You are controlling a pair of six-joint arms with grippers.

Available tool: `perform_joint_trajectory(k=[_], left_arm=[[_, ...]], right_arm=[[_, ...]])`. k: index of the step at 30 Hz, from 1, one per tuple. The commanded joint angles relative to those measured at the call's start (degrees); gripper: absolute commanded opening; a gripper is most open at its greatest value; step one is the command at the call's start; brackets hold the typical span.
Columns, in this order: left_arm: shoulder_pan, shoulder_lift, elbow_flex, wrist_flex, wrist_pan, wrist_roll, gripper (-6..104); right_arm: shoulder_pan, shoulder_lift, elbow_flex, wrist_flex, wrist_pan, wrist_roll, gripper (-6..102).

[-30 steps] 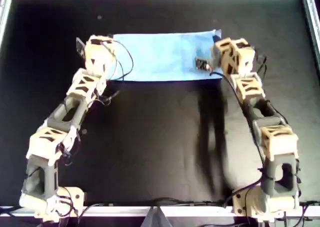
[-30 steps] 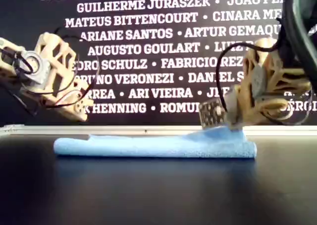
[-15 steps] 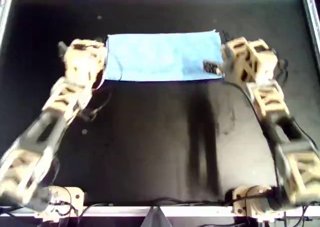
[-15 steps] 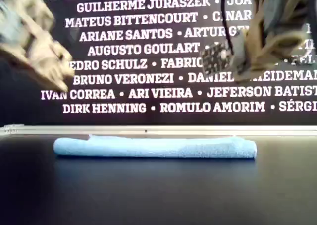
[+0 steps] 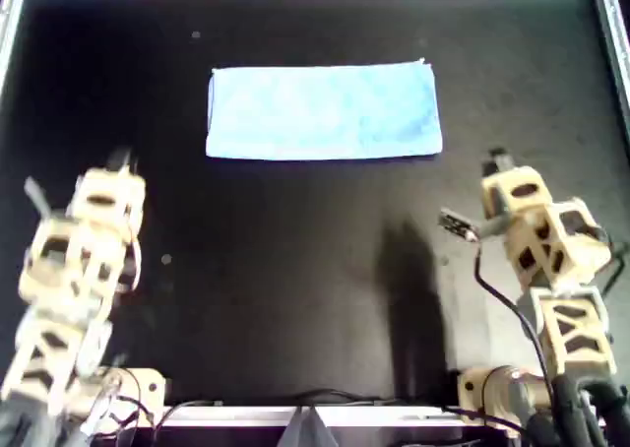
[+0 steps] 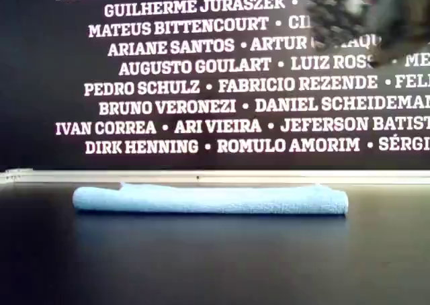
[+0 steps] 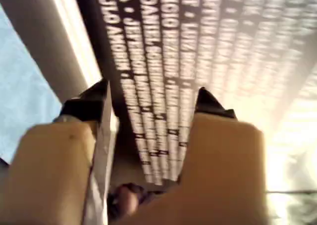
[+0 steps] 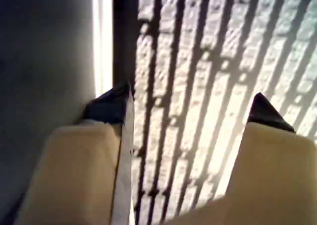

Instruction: Fold a cloth

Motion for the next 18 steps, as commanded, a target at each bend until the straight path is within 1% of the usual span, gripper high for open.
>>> perform_joint_trajectory(k=[1,3,5,8,10,12,13,15,18], left_arm=[[1.05,10.9,5.45,-0.88,-0.35,-0.35,60],[1.14,11.25,7.65,-0.88,-1.05,-0.44,60],[1.14,11.07,8.61,-0.88,-2.9,-0.53,60],[1.14,11.07,7.65,-0.79,-6.33,-1.67,61],[0.97,11.07,7.56,-0.79,-8.7,-2.72,61],[0.35,11.07,8.7,-0.79,-10.72,-3.25,60],[0.26,11.07,8.79,-0.79,-11.51,-3.34,60],[0.97,11.07,9.49,-0.62,-12.92,-3.34,60],[1.05,11.07,9.14,0.62,-15.73,-2.99,60]], right_arm=[[-4.04,4.04,1.23,-2.02,0.26,0.0,93],[-6.24,4.22,2.55,-2.02,0.26,0.09,93],[-8.7,4.22,3.69,-2.02,0.18,0.62,93],[-10.46,4.48,4.66,-2.02,0.09,0.7,93],[-10.63,5.89,5.19,-2.02,0.09,0.79,93],[-10.02,7.73,6.59,-2.02,-0.7,0.79,93],[-9.76,8.88,7.29,-2.02,-0.7,0.79,93],[-9.49,11.16,8.44,-2.02,-0.79,0.88,93],[-9.49,12.66,9.4,-2.02,0.0,0.88,93]])
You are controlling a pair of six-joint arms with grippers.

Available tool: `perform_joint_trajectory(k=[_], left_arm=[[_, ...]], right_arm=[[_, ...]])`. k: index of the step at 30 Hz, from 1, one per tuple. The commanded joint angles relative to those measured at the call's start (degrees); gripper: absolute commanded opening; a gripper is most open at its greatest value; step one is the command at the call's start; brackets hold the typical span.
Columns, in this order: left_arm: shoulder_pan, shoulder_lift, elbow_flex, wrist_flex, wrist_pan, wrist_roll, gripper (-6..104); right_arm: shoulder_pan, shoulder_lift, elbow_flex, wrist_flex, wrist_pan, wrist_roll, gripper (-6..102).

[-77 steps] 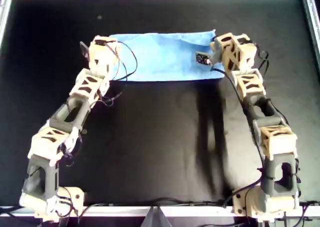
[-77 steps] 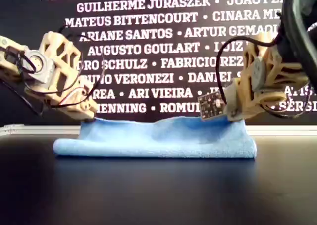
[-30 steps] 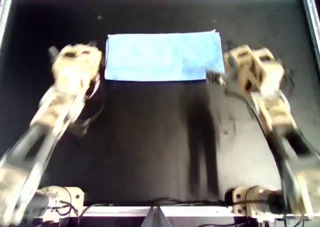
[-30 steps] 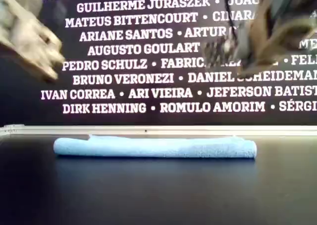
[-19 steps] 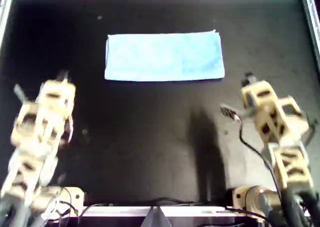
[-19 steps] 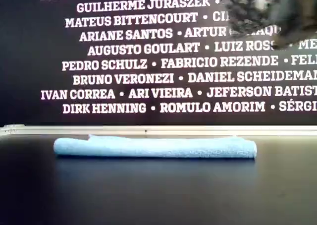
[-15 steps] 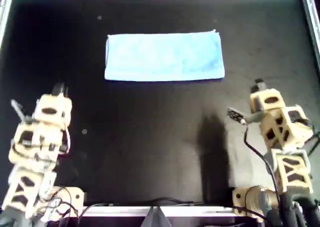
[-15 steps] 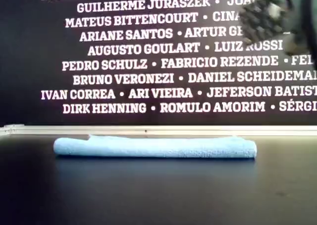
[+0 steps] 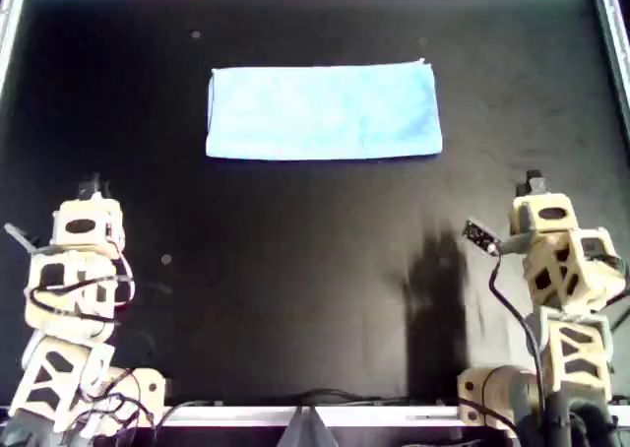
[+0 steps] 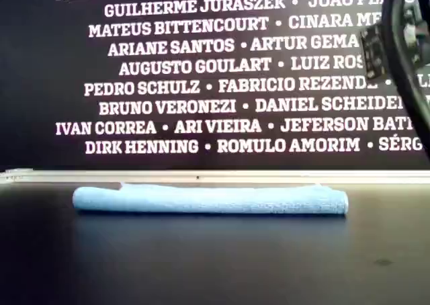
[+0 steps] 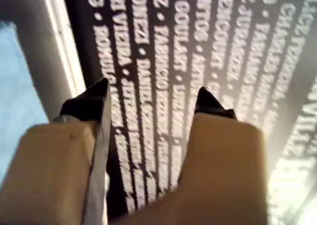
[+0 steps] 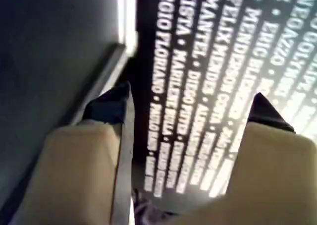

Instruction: Fold a cloth

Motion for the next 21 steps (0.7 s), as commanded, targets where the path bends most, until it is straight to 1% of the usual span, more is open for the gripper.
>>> perform_joint_trajectory(k=[1,3,7,8,10,11,13,14,15,17,19,21], left_arm=[[0.97,1.05,-1.41,0.79,-3.16,0.18,60],[0.26,1.05,-1.49,1.23,-3.87,0.62,60],[0.26,1.05,-1.49,1.41,-3.34,0.7,60],[0.26,1.05,-1.49,1.41,-3.25,0.09,60],[0.18,1.05,-1.41,1.41,-3.08,-0.18,60],[0.09,1.05,-1.05,1.41,-3.08,-0.26,60],[1.05,1.32,-0.09,1.32,-2.99,-0.26,60],[1.14,1.41,0.0,1.32,-2.99,-0.26,60],[1.14,1.49,0.0,1.32,-3.08,-0.26,60],[1.32,1.49,-0.18,1.32,-3.08,-0.26,60],[2.2,1.41,-0.18,1.32,-2.99,-0.26,60],[3.43,1.41,-0.18,1.41,-2.02,-0.35,60]], right_arm=[[0.09,2.55,-0.7,-2.02,0.18,0.35,93],[0.0,2.55,-1.58,-2.02,-0.44,-0.53,93],[0.26,2.46,-2.81,-2.02,-0.7,-0.53,93],[0.26,2.2,-3.25,-2.02,-0.7,-0.62,93],[-0.7,1.32,-4.66,-2.02,-0.7,-0.7,93],[-1.05,1.41,-5.27,-2.02,0.18,-0.7,93],[-1.67,2.64,-5.19,-2.02,0.35,-0.62,93],[-1.76,2.72,-4.83,-2.02,0.18,0.18,93],[-1.76,2.72,-4.31,-2.02,-0.44,0.26,93],[-0.97,2.64,-2.99,-2.02,-0.53,0.26,93],[-0.53,3.16,-0.79,-2.02,-0.62,0.26,93],[0.0,4.75,1.32,-2.02,-0.44,0.26,93]])
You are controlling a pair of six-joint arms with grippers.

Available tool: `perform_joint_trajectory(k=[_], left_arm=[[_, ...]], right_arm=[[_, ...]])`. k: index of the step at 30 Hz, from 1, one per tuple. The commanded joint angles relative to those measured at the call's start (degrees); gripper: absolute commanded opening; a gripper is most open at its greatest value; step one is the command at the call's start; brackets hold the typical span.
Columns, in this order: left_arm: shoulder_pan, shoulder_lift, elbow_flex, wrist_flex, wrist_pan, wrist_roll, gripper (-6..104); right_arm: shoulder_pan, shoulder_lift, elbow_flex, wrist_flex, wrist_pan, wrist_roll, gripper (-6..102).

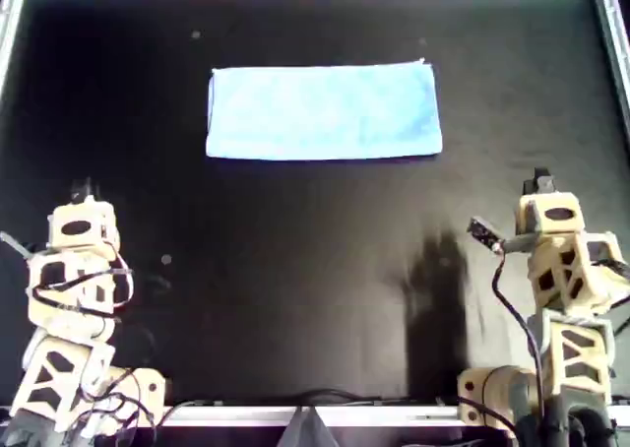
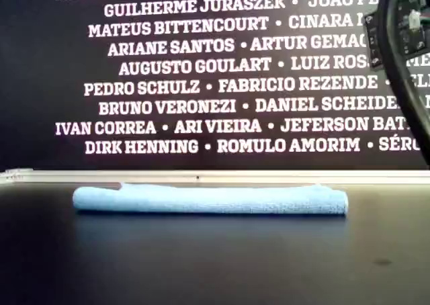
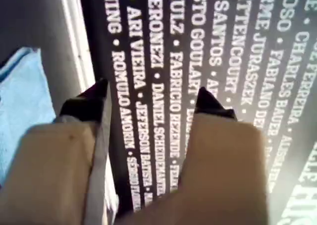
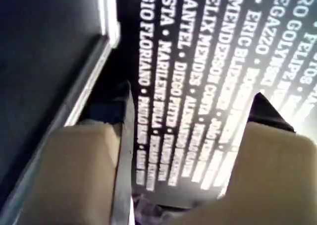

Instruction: Fold a cloth

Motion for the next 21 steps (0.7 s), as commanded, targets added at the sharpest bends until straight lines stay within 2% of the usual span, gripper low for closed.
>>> perform_joint_trajectory(k=[1,3,5,8,11,14,16,21], left_arm=[[3.08,0.97,-1.05,0.0,1.85,-0.35,60],[5.1,0.88,-1.14,0.0,4.48,-0.35,60],[7.47,0.88,-1.14,0.0,8.35,-0.79,60],[11.43,0.7,-1.05,0.18,15.12,-3.96,60],[14.77,0.7,-0.35,1.76,22.06,-8.53,60],[16.08,0.7,1.23,6.68,27.33,-10.28,60],[16.08,0.7,3.34,10.2,28.56,-9.93,60],[15.56,0.79,5.45,15.64,28.12,-9.58,60]], right_arm=[[2.02,4.04,1.41,-2.02,0.44,0.35,93],[3.69,7.21,4.39,-2.02,0.62,0.35,93],[4.39,11.25,7.03,-2.02,0.62,0.35,93],[5.71,16.79,10.72,-2.02,2.2,0.35,93],[6.86,18.63,10.81,-2.02,7.03,0.35,93],[7.73,18.46,10.81,-1.85,12.22,0.26,93],[8.0,18.19,10.9,-0.7,13.27,0.0,93],[8.09,18.11,10.9,10.81,13.18,0.35,93]])
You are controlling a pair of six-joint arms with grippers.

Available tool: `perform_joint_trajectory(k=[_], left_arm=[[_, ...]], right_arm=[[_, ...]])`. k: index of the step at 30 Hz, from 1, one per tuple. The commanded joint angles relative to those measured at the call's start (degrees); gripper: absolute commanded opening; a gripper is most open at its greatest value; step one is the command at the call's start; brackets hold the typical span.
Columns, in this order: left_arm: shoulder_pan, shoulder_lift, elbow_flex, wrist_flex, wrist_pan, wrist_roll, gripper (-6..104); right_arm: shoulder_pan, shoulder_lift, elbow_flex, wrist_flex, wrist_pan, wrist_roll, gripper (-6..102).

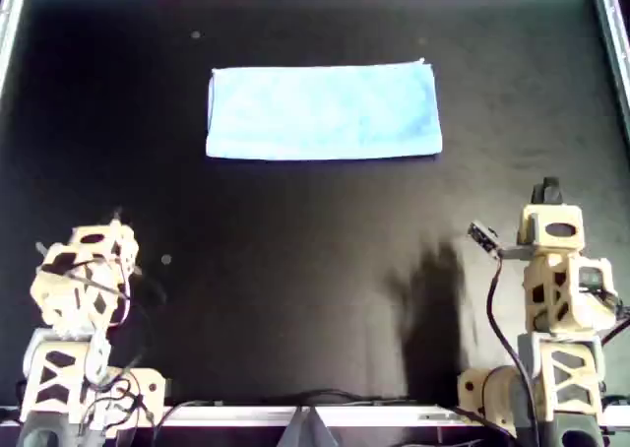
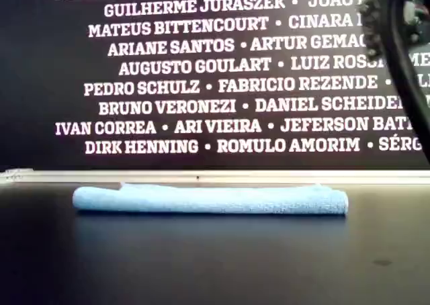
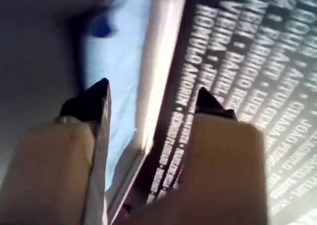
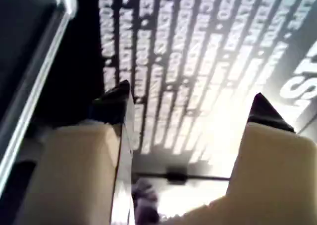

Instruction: Fold a cloth

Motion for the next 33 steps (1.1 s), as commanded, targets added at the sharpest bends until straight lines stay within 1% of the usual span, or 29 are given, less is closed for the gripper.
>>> perform_joint_trajectory(k=[1,2,5,8,11,13,14,16,17,19,20,23,24,27,28,30,33], left_arm=[[0.7,0.88,-1.05,3.16,0.44,-0.44,60],[0.7,0.88,-0.97,4.04,1.41,-0.7,60],[0.62,0.88,-1.05,7.91,1.67,-0.44,60],[0.53,0.88,-0.88,9.4,1.58,0.0,60],[0.53,0.88,-1.05,9.23,1.49,0.0,60],[0.62,0.88,-0.88,9.23,1.49,0.0,61],[0.62,0.79,-0.88,9.23,1.49,-0.62,61],[0.62,0.7,-0.79,9.23,1.49,-0.53,61],[0.62,0.7,-0.79,9.23,1.49,-0.35,61],[0.62,0.62,-0.79,9.23,1.58,-0.7,61],[0.62,0.62,-0.79,9.23,1.58,0.0,61],[0.26,0.53,-1.32,8.79,1.76,0.18,61],[-0.44,0.53,-1.41,8.79,1.76,0.18,60],[-4.48,0.35,-1.41,8.79,1.67,0.18,60],[-5.8,-0.26,-1.32,8.79,1.49,0.09,60],[-7.56,-2.9,-1.58,8.79,0.7,0.09,61],[-7.82,-9.49,-5.8,8.0,1.23,0.09,61]], right_arm=[[0.53,0.97,0.79,8.88,0.09,0.26,93],[0.53,1.23,0.79,11.51,0.09,0.26,93],[0.53,1.67,0.79,16.44,0.09,0.35,93],[0.62,1.85,0.79,17.05,0.09,0.35,93],[0.53,1.85,0.79,17.05,0.79,-0.35,93],[0.62,1.85,0.79,17.05,1.05,0.18,94],[0.62,1.85,0.79,17.05,0.7,0.18,94],[0.62,1.85,0.79,17.05,0.26,0.18,94],[0.62,1.76,0.79,17.05,0.26,-0.53,94],[0.7,1.58,0.79,17.05,0.09,-0.62,93],[1.32,1.58,0.7,17.05,-0.09,-0.62,93],[4.75,0.7,-0.7,17.05,-1.49,-0.35,93],[5.54,0.09,-1.49,17.05,-1.76,-0.09,93],[6.15,-4.92,-4.92,16.96,-2.11,0.26,93],[6.15,-7.38,-6.33,16.96,-2.81,0.26,93],[6.06,-13.18,-9.84,16.88,-5.54,0.26,93],[6.06,-23.82,-16.7,14.94,-10.9,0.26,93]])
